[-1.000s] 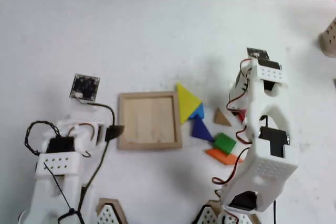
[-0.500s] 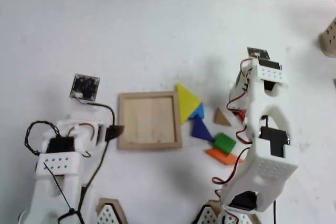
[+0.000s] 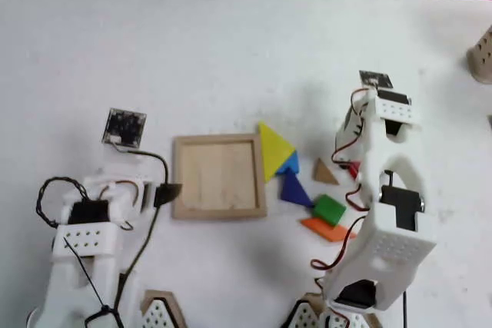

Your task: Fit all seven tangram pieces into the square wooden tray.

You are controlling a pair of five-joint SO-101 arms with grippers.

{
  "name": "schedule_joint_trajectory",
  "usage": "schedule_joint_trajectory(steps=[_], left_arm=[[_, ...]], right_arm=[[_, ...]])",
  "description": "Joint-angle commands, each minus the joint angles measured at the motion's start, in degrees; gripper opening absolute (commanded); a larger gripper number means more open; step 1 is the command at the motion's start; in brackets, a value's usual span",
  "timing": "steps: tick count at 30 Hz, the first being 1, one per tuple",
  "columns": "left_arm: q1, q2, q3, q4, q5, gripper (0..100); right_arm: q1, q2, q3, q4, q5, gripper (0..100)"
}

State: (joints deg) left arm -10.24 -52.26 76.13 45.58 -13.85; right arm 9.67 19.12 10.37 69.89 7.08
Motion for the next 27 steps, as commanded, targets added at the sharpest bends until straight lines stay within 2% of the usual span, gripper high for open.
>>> schedule_joint_trajectory(steps=[1,10,16,23,27], left_arm=[[0.75,-0.31,-0.53,-0.62,-0.44,39],[0.75,-0.31,-0.53,-0.62,-0.44,39],[0.75,-0.31,-0.44,-0.62,-0.44,39],[0.75,-0.31,-0.44,-0.53,-0.44,39],[0.66,-0.31,-0.44,-0.53,-0.44,39]], right_arm=[[-0.4,-0.92,-0.7,-1.27,-3.34,33.4],[-1.01,-2.59,-0.18,-2.42,-3.87,36.1],[-1.1,-13.67,9.23,-7.43,-4.84,36.1],[-1.63,-27.74,18.37,-9.27,-14.24,35.4],[-3.21,-29.93,18.64,-9.36,-23.47,28.4]])
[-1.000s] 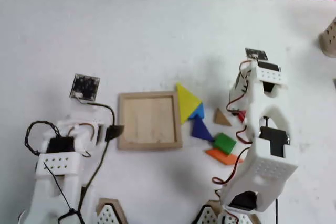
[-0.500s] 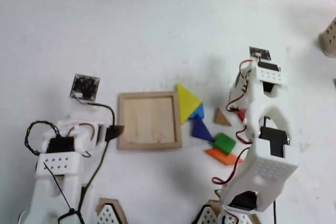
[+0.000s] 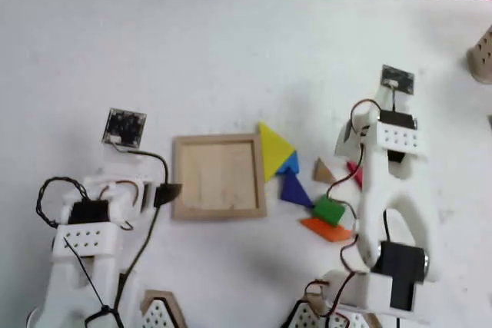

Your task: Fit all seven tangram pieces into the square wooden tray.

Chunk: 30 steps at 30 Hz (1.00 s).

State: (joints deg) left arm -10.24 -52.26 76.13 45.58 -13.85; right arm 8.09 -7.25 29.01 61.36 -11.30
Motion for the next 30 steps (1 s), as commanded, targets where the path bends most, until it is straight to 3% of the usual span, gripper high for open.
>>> schedule_joint_trajectory(steps=[1,7,19,22,30], left_arm=[[0.66,-0.31,-0.44,-0.53,-0.44,39],[0.66,-0.31,-0.44,-0.53,-0.53,39],[0.66,-0.31,-0.44,-0.53,-0.53,39],[0.57,-0.31,-0.44,-0.53,-0.53,39],[0.4,-0.31,-0.44,-0.53,-0.53,39]], right_arm=[[-1.98,-3.47,0.0,-1.01,-5.36,27.6],[-2.59,-1.27,-0.35,-1.01,-0.53,35.5],[0.04,6.55,-2.73,-1.89,4.04,37.4],[0.31,9.63,-4.75,-2.07,3.87,42.0],[-0.13,15.96,-8.62,-2.68,1.41,42.3]])
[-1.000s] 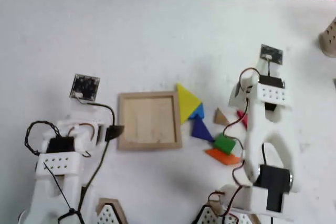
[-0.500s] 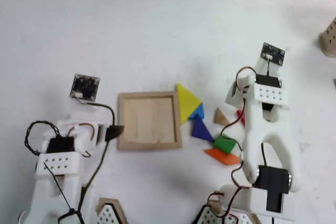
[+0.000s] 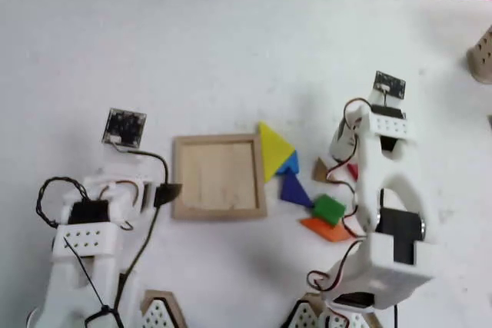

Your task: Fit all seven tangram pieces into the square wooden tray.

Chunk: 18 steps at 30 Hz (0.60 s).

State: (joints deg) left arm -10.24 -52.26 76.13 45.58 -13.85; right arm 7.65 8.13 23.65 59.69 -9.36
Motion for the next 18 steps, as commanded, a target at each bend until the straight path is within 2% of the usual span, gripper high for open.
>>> schedule_joint_trajectory(steps=[1,5,8,18], left_arm=[[0.4,-0.31,-0.44,-0.53,-0.53,39],[0.4,-0.31,-0.44,-0.53,-0.53,39],[0.4,-0.31,-0.44,-0.53,-0.53,39],[0.4,-0.31,-0.44,-0.53,-0.53,39]], right_arm=[[-0.04,1.19,-4.04,-1.01,-0.53,42.3],[0.04,3.65,-6.59,-0.75,-0.26,42.3],[-0.13,4.35,-7.3,0.04,3.08,42.3],[0.31,4.79,-7.65,1.27,7.56,42.3]])
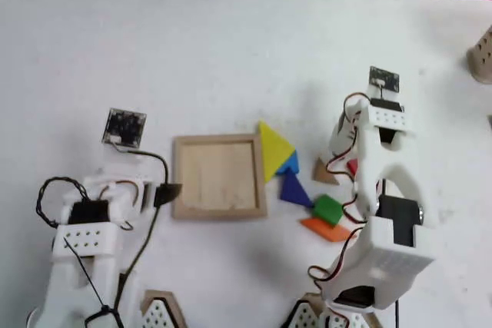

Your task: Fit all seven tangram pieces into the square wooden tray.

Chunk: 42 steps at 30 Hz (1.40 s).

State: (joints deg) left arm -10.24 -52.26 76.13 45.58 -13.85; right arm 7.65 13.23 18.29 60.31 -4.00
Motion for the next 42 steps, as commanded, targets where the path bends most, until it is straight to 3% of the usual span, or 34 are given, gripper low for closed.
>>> schedule_joint_trajectory(steps=[1,16,22,32,42], left_arm=[[0.4,-0.31,-0.44,-0.53,-0.53,39],[0.4,-0.31,-0.44,-0.53,-0.53,39],[0.4,-0.31,-0.44,-0.53,-0.53,39],[0.4,-0.31,-0.44,-0.53,-0.53,39],[0.4,-0.31,-0.44,-0.53,-0.53,39]], right_arm=[[0.84,0.22,-2.55,0.75,2.37,42.3],[1.8,8.48,-11.78,8.31,4.84,41.6],[1.71,8.57,-11.87,8.31,4.66,24.8],[1.89,8.57,-11.52,8.22,4.22,23.8],[1.63,8.57,-11.34,8.31,4.22,8.4]])
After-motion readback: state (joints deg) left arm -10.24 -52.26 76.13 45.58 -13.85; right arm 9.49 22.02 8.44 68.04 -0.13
